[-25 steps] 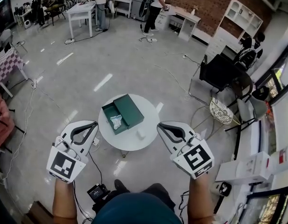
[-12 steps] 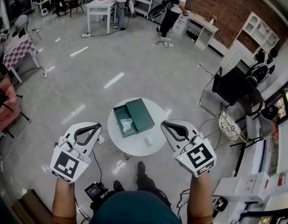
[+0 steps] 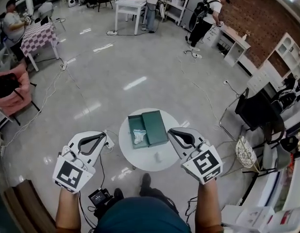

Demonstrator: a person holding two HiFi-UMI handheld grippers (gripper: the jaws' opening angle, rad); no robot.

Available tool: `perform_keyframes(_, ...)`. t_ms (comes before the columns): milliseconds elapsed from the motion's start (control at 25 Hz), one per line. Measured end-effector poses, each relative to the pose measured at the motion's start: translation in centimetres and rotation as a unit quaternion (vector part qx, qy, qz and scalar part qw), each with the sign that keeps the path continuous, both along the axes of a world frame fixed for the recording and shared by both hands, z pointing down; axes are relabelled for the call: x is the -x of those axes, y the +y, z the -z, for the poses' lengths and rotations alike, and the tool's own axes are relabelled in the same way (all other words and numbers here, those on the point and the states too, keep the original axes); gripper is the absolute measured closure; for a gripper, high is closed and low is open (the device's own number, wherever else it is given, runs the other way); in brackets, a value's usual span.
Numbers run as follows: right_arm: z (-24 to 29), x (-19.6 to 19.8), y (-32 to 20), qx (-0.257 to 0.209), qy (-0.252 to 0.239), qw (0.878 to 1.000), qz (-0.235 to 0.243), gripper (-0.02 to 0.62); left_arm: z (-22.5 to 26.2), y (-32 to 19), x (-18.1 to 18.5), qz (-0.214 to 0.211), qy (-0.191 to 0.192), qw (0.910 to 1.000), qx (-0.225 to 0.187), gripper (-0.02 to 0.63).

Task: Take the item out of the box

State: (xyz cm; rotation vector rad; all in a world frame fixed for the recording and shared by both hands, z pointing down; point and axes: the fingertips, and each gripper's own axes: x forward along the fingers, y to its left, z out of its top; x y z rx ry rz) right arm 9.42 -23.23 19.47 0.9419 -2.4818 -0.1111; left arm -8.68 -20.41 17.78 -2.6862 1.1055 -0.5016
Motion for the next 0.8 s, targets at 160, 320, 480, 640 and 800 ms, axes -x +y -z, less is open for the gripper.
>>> perform_keyframes(160,-2.9,-0.6,-4.3,0.015,-0.001,1.0,0.015,0.555,-2.8,-3.5,-0.7,0.017,0.0,0.9998,0.012,0.587)
perform_keyframes(320,-4.6,-0.3,-6.4,0.027,-0.001,0.999,0.029,0.555,-4.1,-5.0,-0.6,0.029,-0.004,0.9993,0.025,0.587)
perform_keyframes(480,-6.4,0.2,-8.1,0.043,-0.001,0.998,0.039,0.555,-5.7,-6.1,-0.4,0.036,-0.006,0.9986,0.039,0.588)
perform_keyframes(640,-9.1,0.9,-10.6,0.057,-0.001,0.997,0.047,0.555,-8.3,-8.2,0.0,0.04,-0.009,0.9976,0.055,0.588)
perform_keyframes(800,-11.9,0.7,-13.1,0.071,0.0,0.996,0.053,0.555,-10.7,-10.1,-0.6,0.043,-0.01,0.9965,0.07,0.588)
